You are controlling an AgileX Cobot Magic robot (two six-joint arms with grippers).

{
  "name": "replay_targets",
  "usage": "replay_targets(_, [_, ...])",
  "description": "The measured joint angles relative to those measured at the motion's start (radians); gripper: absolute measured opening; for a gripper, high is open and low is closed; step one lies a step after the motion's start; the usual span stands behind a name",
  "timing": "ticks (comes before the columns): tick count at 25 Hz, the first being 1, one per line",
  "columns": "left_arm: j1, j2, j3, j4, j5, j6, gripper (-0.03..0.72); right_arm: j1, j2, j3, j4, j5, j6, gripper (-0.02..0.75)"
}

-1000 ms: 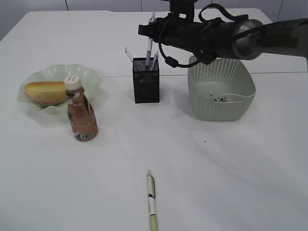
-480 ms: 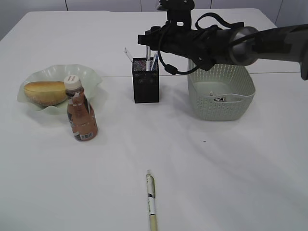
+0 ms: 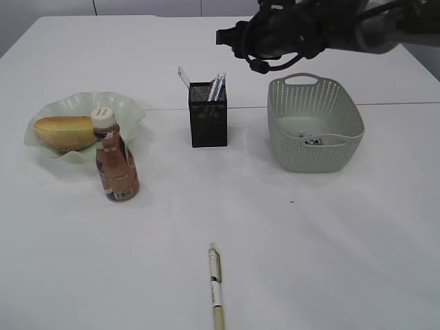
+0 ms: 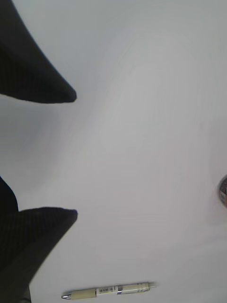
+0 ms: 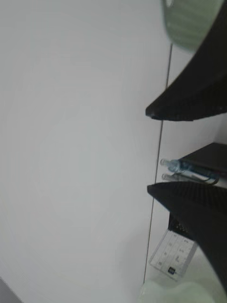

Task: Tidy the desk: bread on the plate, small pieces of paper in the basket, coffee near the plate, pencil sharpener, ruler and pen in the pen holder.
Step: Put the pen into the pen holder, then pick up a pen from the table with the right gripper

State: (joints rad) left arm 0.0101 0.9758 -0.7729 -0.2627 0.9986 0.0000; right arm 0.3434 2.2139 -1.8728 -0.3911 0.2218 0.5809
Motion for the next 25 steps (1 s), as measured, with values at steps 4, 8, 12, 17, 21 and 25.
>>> replay_targets(4, [0.0,0.0,0.0,0.0,0.0,0.0,0.504,0.004,-0.067,0.0,0.034,0.187,-0.05,0.316])
replay_targets(8, [0.0,0.0,0.0,0.0,0.0,0.0,0.504,0.025,-0.139,0.0,0.23,0.394,-0.274,0.316])
replay_targets(12, [0.0,0.0,0.0,0.0,0.0,0.0,0.504,0.054,-0.206,0.0,0.381,0.621,-0.397,0.316])
replay_targets(17, [0.0,0.0,0.0,0.0,0.0,0.0,0.504,0.123,-0.26,0.0,0.4,0.865,-0.412,0.316])
replay_targets(21, [0.0,0.0,0.0,0.0,0.0,0.0,0.504,0.172,-0.267,0.0,0.405,0.995,-0.389,0.316])
replay_targets(25, [0.0,0.0,0.0,0.0,0.0,0.0,0.504,0.192,-0.267,0.0,0.439,1.011,-0.346,0.316])
